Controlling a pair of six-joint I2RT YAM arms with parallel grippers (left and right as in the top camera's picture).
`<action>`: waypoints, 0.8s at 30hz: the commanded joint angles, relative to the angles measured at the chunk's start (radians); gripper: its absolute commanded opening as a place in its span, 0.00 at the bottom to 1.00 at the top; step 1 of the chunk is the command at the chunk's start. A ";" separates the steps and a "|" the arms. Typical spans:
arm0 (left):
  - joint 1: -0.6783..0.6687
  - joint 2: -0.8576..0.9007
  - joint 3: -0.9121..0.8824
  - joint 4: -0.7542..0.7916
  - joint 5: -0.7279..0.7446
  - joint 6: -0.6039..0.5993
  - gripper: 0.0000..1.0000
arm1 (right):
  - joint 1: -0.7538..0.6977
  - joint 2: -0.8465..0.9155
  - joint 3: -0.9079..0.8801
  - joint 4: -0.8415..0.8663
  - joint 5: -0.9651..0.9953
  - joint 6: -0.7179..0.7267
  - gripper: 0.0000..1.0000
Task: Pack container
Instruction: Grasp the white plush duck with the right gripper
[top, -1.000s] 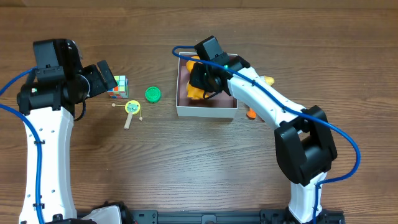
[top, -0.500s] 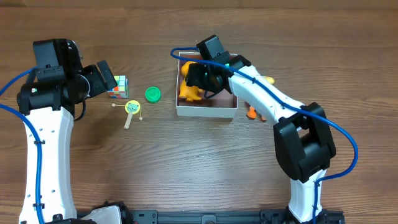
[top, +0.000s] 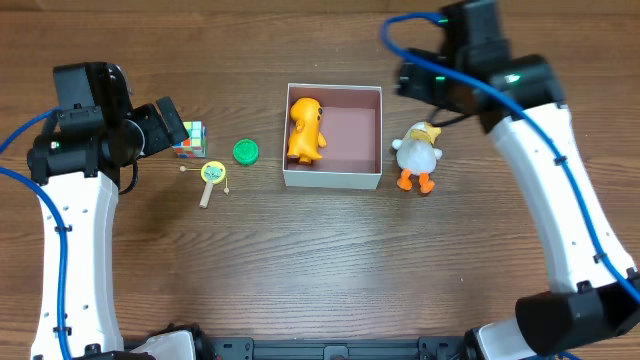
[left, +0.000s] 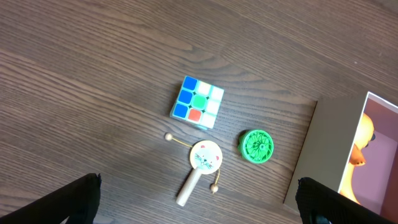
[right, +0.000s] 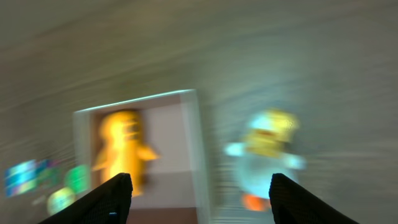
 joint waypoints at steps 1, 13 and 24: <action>0.005 -0.005 0.023 0.002 -0.003 0.029 1.00 | -0.082 0.081 -0.069 -0.021 0.020 -0.011 0.74; 0.005 -0.005 0.023 0.002 -0.003 0.029 1.00 | -0.090 0.158 -0.468 0.278 -0.101 -0.029 0.79; 0.005 -0.005 0.023 0.002 -0.003 0.029 1.00 | -0.090 0.145 -0.496 0.309 -0.081 -0.029 0.12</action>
